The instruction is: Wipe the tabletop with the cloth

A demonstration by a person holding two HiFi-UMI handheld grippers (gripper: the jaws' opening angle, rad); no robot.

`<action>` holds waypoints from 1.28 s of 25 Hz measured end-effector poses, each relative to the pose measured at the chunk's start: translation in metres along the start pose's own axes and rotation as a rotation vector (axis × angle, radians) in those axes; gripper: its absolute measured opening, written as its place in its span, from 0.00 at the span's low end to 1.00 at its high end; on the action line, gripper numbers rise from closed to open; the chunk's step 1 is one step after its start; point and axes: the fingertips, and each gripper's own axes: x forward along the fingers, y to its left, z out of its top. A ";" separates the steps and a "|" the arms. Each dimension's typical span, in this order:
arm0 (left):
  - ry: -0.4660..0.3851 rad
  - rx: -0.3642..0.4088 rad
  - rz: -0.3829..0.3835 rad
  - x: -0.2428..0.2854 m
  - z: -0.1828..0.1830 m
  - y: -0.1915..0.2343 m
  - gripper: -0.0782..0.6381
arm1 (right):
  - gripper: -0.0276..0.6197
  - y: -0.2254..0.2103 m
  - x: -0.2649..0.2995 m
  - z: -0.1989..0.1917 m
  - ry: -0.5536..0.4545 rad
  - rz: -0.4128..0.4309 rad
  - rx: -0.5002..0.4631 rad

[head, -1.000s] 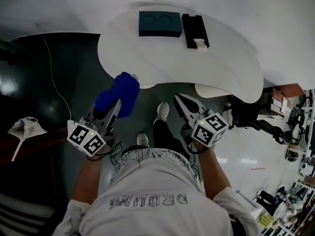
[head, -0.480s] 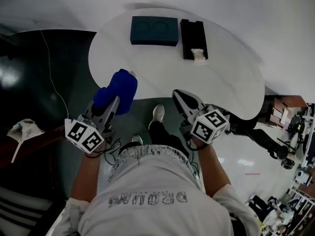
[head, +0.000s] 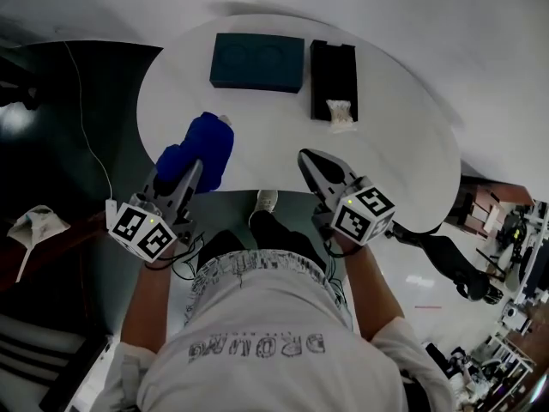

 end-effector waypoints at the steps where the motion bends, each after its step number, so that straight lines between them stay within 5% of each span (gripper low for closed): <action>1: 0.004 -0.003 0.006 0.005 -0.001 0.003 0.28 | 0.05 -0.005 0.003 0.001 0.005 0.003 0.001; 16: 0.077 -0.034 0.073 0.054 -0.033 0.082 0.28 | 0.06 -0.054 0.047 -0.007 0.069 -0.012 0.060; 32: 0.184 -0.029 0.169 0.063 -0.051 0.203 0.28 | 0.06 -0.059 0.115 -0.020 0.164 -0.034 0.103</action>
